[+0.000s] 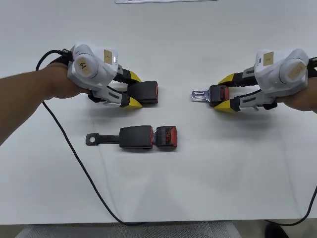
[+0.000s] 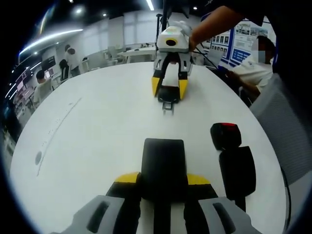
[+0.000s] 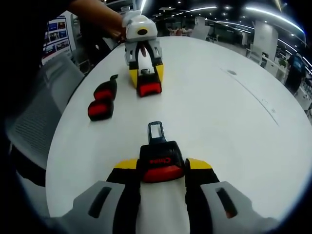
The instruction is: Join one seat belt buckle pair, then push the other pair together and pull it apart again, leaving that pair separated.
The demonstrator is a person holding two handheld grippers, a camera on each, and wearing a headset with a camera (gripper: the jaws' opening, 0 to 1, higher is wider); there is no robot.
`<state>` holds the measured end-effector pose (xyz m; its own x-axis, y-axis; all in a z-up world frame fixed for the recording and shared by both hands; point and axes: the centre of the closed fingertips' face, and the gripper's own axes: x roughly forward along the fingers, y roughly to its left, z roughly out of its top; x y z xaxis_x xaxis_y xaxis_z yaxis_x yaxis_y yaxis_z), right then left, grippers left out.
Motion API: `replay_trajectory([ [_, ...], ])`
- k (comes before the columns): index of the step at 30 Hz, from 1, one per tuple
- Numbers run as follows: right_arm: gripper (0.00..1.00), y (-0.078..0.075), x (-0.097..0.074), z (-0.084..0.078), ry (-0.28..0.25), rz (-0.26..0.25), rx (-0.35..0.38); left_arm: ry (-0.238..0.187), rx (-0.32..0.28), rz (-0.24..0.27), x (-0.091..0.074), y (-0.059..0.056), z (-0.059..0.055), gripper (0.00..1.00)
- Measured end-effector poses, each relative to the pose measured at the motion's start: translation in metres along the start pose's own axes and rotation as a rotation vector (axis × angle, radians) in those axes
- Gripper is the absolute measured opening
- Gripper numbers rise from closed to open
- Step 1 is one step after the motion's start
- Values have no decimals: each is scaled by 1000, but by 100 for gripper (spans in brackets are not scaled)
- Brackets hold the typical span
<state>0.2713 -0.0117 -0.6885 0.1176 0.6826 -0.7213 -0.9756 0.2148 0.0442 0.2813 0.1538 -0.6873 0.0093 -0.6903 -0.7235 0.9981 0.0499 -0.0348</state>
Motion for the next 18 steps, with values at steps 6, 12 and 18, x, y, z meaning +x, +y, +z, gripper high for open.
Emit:
replay_trajectory([
  [6,34,0,9,8,-2,11,-13,2,-1,-2,1,1,0,34],
  [12,34,2,20,19,-18,17,-17,3,-4,-1,1,1,2,34],
  [18,34,4,27,28,-38,29,-19,4,-7,-1,1,2,3,34],
])
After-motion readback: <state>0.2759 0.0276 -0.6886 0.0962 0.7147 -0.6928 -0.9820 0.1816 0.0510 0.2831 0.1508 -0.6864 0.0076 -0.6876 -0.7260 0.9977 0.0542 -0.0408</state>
